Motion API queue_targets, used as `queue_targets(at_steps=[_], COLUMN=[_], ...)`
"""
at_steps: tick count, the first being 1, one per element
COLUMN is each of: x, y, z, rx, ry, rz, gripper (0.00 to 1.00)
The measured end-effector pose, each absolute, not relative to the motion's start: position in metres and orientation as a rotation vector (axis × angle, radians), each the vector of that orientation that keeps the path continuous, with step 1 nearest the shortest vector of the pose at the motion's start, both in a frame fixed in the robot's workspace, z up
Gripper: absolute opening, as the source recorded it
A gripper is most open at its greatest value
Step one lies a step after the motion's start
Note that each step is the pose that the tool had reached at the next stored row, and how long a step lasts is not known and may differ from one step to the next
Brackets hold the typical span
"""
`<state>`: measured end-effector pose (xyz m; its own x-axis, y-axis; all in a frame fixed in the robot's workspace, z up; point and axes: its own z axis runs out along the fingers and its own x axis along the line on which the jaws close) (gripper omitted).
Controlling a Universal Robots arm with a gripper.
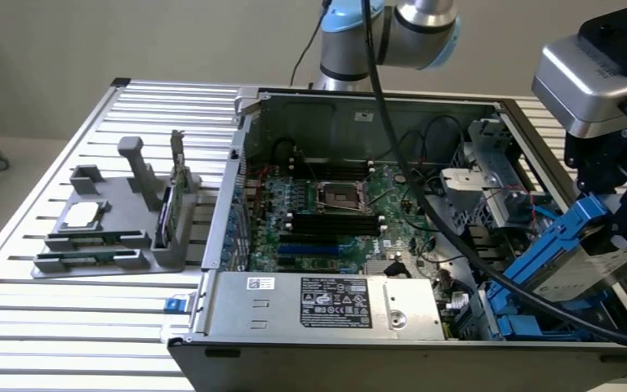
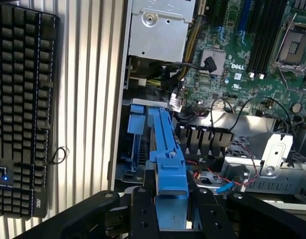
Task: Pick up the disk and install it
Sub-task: 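Insert the first disk wire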
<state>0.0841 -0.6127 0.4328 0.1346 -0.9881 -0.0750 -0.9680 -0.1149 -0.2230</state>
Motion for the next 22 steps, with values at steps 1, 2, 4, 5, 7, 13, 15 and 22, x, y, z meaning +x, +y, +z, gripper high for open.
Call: queue_targets(at_steps=[1,2,4,5,7,13,15,22], x=[0.084,0.083,0.082,0.081,0.078,0.073,0.073,0.073], y=[-0.613,-0.613,-0.613,-0.613,-0.613,-0.613,-0.613,-0.613], z=[0.433,0.433,0.433,0.433,0.433,0.433,0.433,0.43], rx=[-2.189,-2.188,-2.184,-2.182,-2.177,-2.16,-2.153,-2.118], ry=[1.928,1.927,1.924,1.922,1.92,1.923,1.926,1.934], rz=[-0.134,-0.134,-0.134,-0.134,-0.134,-0.134,-0.136,-0.137], gripper=[0.33,0.33,0.33,0.33,0.33,0.33,0.33,0.33])
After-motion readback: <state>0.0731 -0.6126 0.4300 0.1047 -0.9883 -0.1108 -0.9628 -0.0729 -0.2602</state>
